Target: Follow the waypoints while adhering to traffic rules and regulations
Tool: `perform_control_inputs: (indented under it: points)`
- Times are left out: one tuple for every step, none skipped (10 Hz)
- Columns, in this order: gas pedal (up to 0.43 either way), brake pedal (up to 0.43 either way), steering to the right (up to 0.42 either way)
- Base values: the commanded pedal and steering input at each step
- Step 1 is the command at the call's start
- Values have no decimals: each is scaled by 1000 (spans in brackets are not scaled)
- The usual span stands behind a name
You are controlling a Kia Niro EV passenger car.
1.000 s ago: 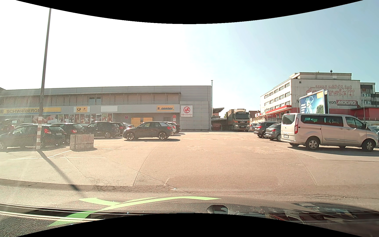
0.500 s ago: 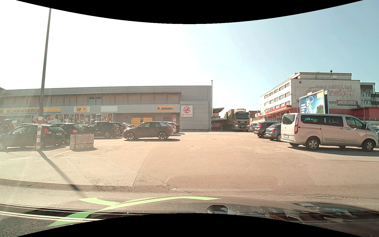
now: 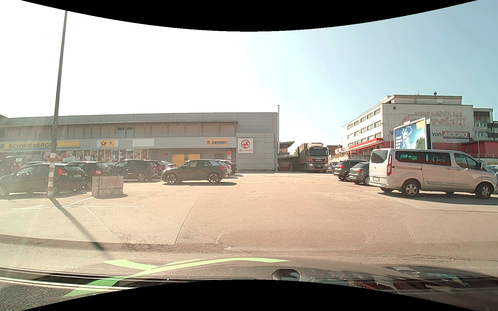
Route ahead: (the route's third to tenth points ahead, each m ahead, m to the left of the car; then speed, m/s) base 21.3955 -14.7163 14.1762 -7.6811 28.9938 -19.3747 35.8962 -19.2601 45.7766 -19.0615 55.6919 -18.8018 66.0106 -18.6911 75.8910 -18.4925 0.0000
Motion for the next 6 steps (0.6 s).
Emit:
perform_control_inputs:
  points:
    - [0,421,-55]
    - [0,421,-55]
    - [0,421,-56]
    - [0,421,-55]
    - [0,421,-55]
    - [0,421,-55]
